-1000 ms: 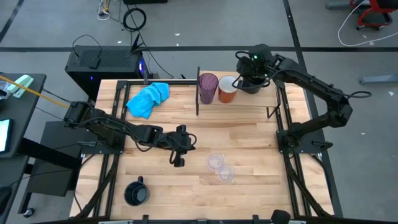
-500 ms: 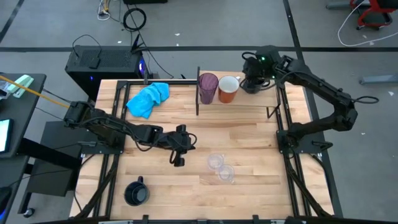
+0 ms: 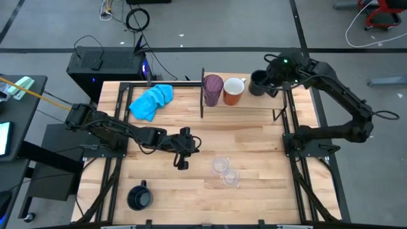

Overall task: Stack small to large cups/mugs on shelf
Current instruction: Adjust the mugs on the shelf

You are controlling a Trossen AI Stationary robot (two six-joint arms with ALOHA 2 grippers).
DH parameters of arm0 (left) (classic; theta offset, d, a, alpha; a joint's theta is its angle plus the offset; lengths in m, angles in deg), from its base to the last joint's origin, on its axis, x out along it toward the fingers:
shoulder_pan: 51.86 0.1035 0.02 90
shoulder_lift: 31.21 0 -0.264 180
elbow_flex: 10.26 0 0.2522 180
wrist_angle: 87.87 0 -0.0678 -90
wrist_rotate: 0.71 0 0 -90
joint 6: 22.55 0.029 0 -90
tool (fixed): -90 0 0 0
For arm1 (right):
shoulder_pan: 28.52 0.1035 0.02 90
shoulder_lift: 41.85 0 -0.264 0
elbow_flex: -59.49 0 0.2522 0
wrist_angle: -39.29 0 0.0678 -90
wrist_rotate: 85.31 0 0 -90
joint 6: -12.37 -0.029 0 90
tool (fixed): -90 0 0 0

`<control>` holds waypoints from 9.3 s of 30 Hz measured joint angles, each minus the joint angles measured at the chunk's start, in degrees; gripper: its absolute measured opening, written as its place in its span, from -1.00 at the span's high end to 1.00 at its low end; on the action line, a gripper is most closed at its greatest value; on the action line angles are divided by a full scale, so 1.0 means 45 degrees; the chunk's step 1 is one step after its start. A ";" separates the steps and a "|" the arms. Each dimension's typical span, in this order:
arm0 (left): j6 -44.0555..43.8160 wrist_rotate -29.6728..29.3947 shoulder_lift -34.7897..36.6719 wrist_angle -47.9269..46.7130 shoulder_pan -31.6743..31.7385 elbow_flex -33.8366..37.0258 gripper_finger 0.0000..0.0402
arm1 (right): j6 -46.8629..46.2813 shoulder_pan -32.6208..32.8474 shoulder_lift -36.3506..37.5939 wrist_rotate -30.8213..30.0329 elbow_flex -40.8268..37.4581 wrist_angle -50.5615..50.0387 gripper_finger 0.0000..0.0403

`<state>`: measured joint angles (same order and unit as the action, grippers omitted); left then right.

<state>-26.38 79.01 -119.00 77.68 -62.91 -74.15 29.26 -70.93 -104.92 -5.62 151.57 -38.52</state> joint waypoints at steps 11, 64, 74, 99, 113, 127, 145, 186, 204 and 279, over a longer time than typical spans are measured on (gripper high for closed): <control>-0.0002 0.0004 0.0000 0.0005 0.0073 0.0000 0.88 | -0.0721 0.0049 -0.1206 0.1442 -0.0005 -0.0566 0.17; 0.0000 0.0004 0.0000 -0.0121 0.0073 0.0000 0.93 | 0.3794 0.0512 -0.2721 0.2160 -0.0019 -0.1242 0.81; 0.0345 0.0004 0.0005 -0.0107 0.0083 0.0000 0.88 | 0.5064 0.0534 -0.2711 0.2075 -0.0019 -0.1192 0.82; 0.0806 0.0004 0.0019 -0.0060 0.0083 -0.0039 0.93 | 0.4703 0.0549 -0.2508 0.1925 -0.0019 -0.0856 0.37; 0.0806 0.0004 0.0029 -0.0068 0.0083 -0.0039 0.90 | 0.3745 -0.0369 -0.0658 0.1124 -0.0019 -0.0781 0.30; 0.0964 0.0001 0.0030 -0.0063 0.0087 -0.0039 0.88 | 0.1567 -0.3238 -0.1633 0.0735 -0.0019 -0.1740 0.45; 0.0928 0.0004 0.0029 -0.0087 0.0083 -0.0044 0.89 | 0.1472 -0.4804 -0.2798 0.2741 -0.0015 -0.1375 0.65; 0.0903 0.0007 0.0030 -0.0087 0.0083 -0.0044 0.91 | -0.0979 -0.4342 -0.2818 0.3256 -0.0612 -0.0003 0.96; 0.0903 0.0005 0.0029 -0.0092 0.0078 -0.0044 0.93 | -0.0714 -0.4342 -0.2739 0.2892 -0.0262 -0.0008 0.96; 0.0913 0.0004 0.0029 -0.0009 0.0081 -0.0044 0.93 | 0.1543 0.0597 -0.4505 0.2325 0.1865 0.1057 0.96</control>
<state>-22.27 79.03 -118.87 77.64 -62.54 -74.34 36.20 -68.25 -125.19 4.84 159.97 -33.76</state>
